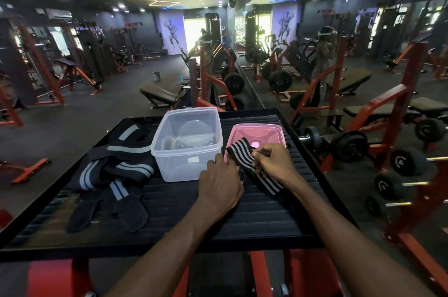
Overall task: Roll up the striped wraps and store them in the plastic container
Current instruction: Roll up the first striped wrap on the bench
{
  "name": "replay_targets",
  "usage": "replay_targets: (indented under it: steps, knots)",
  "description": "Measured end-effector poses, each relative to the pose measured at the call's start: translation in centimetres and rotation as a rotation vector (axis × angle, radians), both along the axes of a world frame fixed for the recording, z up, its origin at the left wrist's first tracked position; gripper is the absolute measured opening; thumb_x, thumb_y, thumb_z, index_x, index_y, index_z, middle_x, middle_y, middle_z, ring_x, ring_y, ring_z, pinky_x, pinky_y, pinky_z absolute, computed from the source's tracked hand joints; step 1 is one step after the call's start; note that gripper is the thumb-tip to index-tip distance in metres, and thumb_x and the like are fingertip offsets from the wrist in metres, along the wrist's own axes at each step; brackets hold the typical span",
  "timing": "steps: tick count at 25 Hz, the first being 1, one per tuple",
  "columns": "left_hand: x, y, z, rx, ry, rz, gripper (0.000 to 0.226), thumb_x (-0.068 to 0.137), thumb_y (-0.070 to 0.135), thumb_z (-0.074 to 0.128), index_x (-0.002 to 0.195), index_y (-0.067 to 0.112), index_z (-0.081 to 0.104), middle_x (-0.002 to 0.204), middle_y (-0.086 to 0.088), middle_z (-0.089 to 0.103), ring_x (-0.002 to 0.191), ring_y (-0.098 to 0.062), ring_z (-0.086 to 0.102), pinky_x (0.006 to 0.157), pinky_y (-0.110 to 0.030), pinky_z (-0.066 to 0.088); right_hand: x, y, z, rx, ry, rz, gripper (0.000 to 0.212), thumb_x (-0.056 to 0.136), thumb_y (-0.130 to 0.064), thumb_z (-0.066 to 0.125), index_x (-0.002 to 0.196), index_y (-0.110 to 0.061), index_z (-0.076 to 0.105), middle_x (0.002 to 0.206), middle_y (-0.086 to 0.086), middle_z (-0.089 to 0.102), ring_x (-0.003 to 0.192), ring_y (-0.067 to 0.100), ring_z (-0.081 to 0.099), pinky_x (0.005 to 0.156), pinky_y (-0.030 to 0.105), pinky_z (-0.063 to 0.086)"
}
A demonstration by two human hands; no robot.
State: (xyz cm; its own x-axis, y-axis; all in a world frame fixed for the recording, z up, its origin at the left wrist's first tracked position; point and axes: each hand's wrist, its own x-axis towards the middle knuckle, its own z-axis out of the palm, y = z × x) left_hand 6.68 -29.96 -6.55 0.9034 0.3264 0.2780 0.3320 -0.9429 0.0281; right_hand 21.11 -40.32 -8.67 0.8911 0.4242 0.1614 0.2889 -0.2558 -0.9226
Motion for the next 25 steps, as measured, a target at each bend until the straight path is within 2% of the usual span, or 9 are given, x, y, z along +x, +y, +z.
replay_targets:
  steps: [4,6,9,11,13,15,18,21,25]
  knots:
    - [0.3,-0.3,0.3,0.196,0.002,-0.019,0.036,0.095,0.033,0.045,0.114,0.009,0.062,0.120,-0.014,0.060,0.116,-0.035,0.047,0.095,-0.045,0.037,-0.3,0.5,1.3,-0.221,-0.208,-0.117,0.020,0.087,-0.011,0.062,0.072,-0.019,0.072,0.075,-0.001,0.072,0.073,0.018,0.066,0.069,0.030,0.051]
    - [0.3,-0.3,0.1,0.212,0.013,-0.031,0.034,0.093,0.030,0.047,0.114,0.008,0.062,0.119,-0.015,0.062,0.115,-0.036,0.049,0.097,-0.045,0.035,-0.6,0.7,2.0,-0.350,-0.257,-0.193,0.015,0.084,-0.014,0.059,0.076,-0.015,0.071,0.079,0.003,0.070,0.078,0.022,0.062,0.072,0.029,0.045]
    - [0.3,-0.2,-0.1,0.172,0.034,-0.038,0.033,0.095,0.028,0.047,0.115,0.007,0.060,0.118,-0.016,0.063,0.113,-0.036,0.052,0.099,-0.043,0.036,-0.8,1.2,2.3,-0.525,-0.186,-0.184,0.009,0.081,-0.023,0.061,0.083,-0.014,0.063,0.081,0.005,0.061,0.087,0.028,0.060,0.080,0.034,0.047]
    - [0.5,-0.1,0.0,0.130,0.003,-0.049,0.032,0.095,0.026,0.046,0.116,0.007,0.060,0.118,-0.016,0.063,0.111,-0.036,0.054,0.095,-0.042,0.038,-0.9,1.4,2.2,-0.609,-0.152,-0.164,0.017,0.084,-0.030,0.066,0.088,-0.016,0.057,0.082,0.003,0.054,0.089,0.027,0.058,0.085,0.035,0.046]
    - [0.9,0.1,0.2,0.081,-0.038,-0.068,0.032,0.095,0.024,0.045,0.119,0.006,0.058,0.118,-0.017,0.063,0.108,-0.036,0.055,0.091,-0.041,0.041,-0.7,1.6,2.1,-0.623,-0.166,-0.139,0.024,0.083,-0.032,0.070,0.096,-0.014,0.060,0.086,0.005,0.056,0.093,0.028,0.061,0.078,0.030,0.042]
    - [1.0,0.3,0.2,0.045,-0.055,-0.084,0.032,0.095,0.021,0.044,0.118,0.005,0.058,0.117,-0.018,0.063,0.104,-0.037,0.056,0.089,-0.042,0.043,-0.2,1.6,2.2,-0.574,-0.128,-0.096,0.025,0.080,-0.026,0.076,0.095,-0.010,0.065,0.085,0.007,0.062,0.088,0.026,0.063,0.069,0.023,0.041]
    - [1.0,0.7,0.1,-0.007,-0.078,-0.107,0.029,0.094,0.018,0.043,0.111,0.004,0.061,0.111,-0.019,0.065,0.099,-0.037,0.057,0.086,-0.042,0.045,0.7,1.3,2.3,-0.415,-0.009,-0.077,0.019,0.074,-0.016,0.085,0.073,-0.012,0.066,0.067,0.000,0.062,0.066,0.013,0.059,0.055,0.020,0.044]
    - [1.5,1.2,-0.2,-0.074,-0.166,-0.158,0.027,0.089,0.013,0.046,0.110,0.006,0.061,0.109,-0.018,0.063,0.096,-0.036,0.055,0.082,-0.042,0.045,1.2,1.1,2.8,-0.066,0.159,-0.145,0.024,0.070,0.001,0.084,0.065,-0.011,0.063,0.069,0.005,0.067,0.071,0.019,0.065,0.072,0.033,0.057]
    - [2.4,1.3,-0.5,-0.177,-0.310,-0.312,0.066,0.077,0.004,0.057,0.141,0.012,0.043,0.124,-0.017,0.048,0.108,-0.034,0.049,0.089,-0.043,0.049,0.4,0.4,5.5,0.238,0.317,-0.083,0.023,0.078,0.014,0.069,0.069,-0.005,0.064,0.067,0.009,0.064,0.064,0.019,0.061,0.064,0.029,0.055]
